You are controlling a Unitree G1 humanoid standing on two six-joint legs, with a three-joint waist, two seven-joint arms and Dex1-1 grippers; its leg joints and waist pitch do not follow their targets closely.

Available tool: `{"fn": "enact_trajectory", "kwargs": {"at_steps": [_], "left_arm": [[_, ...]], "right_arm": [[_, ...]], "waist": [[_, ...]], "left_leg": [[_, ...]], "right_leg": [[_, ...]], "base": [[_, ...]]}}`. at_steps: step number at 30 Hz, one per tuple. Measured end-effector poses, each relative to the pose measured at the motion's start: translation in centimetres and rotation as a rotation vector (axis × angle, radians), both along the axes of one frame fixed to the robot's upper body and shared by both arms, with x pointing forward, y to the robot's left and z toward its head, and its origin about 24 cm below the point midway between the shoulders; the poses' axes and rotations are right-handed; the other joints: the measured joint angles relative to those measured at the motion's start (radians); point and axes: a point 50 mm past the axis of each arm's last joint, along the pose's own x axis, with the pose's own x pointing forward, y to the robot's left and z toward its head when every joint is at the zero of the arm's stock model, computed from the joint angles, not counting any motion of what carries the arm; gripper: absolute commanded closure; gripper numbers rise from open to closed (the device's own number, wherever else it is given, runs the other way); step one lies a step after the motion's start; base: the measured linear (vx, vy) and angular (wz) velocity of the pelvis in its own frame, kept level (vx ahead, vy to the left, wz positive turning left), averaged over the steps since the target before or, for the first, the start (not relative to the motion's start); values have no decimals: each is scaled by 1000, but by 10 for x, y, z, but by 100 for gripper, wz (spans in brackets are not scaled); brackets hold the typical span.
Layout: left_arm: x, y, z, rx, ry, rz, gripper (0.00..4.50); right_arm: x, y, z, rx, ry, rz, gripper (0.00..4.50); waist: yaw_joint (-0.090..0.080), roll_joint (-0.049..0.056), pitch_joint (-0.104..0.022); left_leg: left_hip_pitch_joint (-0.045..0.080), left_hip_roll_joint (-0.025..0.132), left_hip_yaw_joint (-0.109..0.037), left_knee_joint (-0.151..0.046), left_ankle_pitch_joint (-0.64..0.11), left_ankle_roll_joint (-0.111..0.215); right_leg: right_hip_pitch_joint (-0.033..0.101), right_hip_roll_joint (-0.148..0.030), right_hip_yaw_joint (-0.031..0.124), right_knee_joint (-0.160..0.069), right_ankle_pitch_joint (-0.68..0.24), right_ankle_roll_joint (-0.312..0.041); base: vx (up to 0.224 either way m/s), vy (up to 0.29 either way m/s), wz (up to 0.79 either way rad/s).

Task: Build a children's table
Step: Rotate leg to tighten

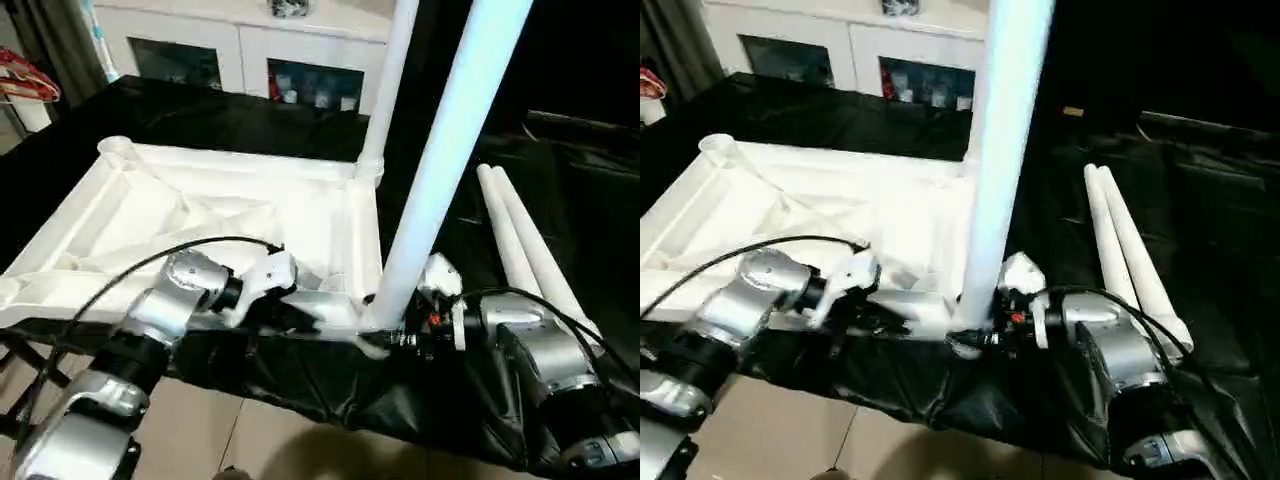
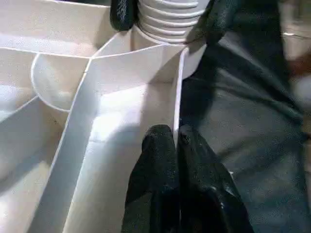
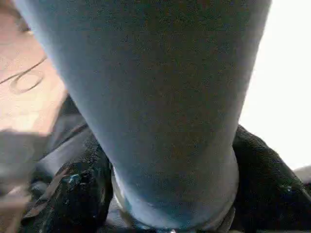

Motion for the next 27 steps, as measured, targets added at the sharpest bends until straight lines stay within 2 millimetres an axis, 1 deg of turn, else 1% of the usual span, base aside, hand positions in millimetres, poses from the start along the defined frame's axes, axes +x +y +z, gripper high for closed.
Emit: {"fn": "enact_trajectory", "kwargs": {"at_steps": [2,3,6,9,12,14,17,19,21,24,27], "left_arm": [[7,-5,0,4,-17,67,450],[11,-8,-1,7,-30,119,450],[21,-22,-2,9,-56,222,450],[27,-31,-2,6,-72,295,450],[33,-42,-3,9,-106,371,450],[35,-47,-2,10,-125,393,450],[35,-50,-1,10,-133,397,450],[35,-50,-1,9,-135,397,450],[35,-49,0,9,-141,390,450],[35,-43,0,12,-148,367,450],[32,-36,0,13,-146,329,450]], "right_arm": [[10,2,-2,3,-18,-127,165],[18,5,-4,7,-29,-230,166],[34,10,-6,3,-37,-436,167],[45,16,-7,-13,-41,-576,168],[59,27,-6,-27,-53,-754,168],[63,30,-6,-55,-83,-812,168],[65,31,-7,-69,-109,-827,168],[65,31,-6,-68,-111,-825,103],[65,32,-6,-60,-112,-809,100],[64,34,-7,-49,-122,-762,60],[61,34,-8,-33,-125,-681,60]], "waist": [[-5,-3,0],[-14,-5,1],[-25,-7,1],[-24,-7,1],[-24,-6,1],[-23,-6,1],[-22,-5,0],[-22,-4,0],[-22,-4,0],[-24,-4,0],[-29,-3,0]], "left_leg": [[1,0,0,0,0,0],[1,0,0,0,0,0],[1,-1,-1,0,0,0],[1,-1,-2,0,0,0],[0,-1,-2,0,0,0],[0,-1,-2,0,0,0],[0,-1,-2,-1,0,0],[0,-1,-1,-1,0,0],[0,-1,-1,-1,0,0],[0,-1,-1,-1,0,0],[1,0,-1,-2,0,0]], "right_leg": [[1,0,0,0,-2,5],[1,0,0,0,-2,5],[0,0,0,-1,-2,6],[0,0,-1,-1,-2,6],[0,0,-1,0,0,5],[0,0,0,0,1,5],[0,0,0,0,3,1],[0,0,0,0,2,1],[0,0,0,-1,2,1],[0,0,0,0,2,1],[0,1,-1,0,2,1]], "base": [[0,0,0],[0,0,0],[0,0,0],[0,0,0],[0,0,0],[0,0,0],[0,0,0],[0,0,0],[0,0,0],[0,0,0],[0,0,0]]}}
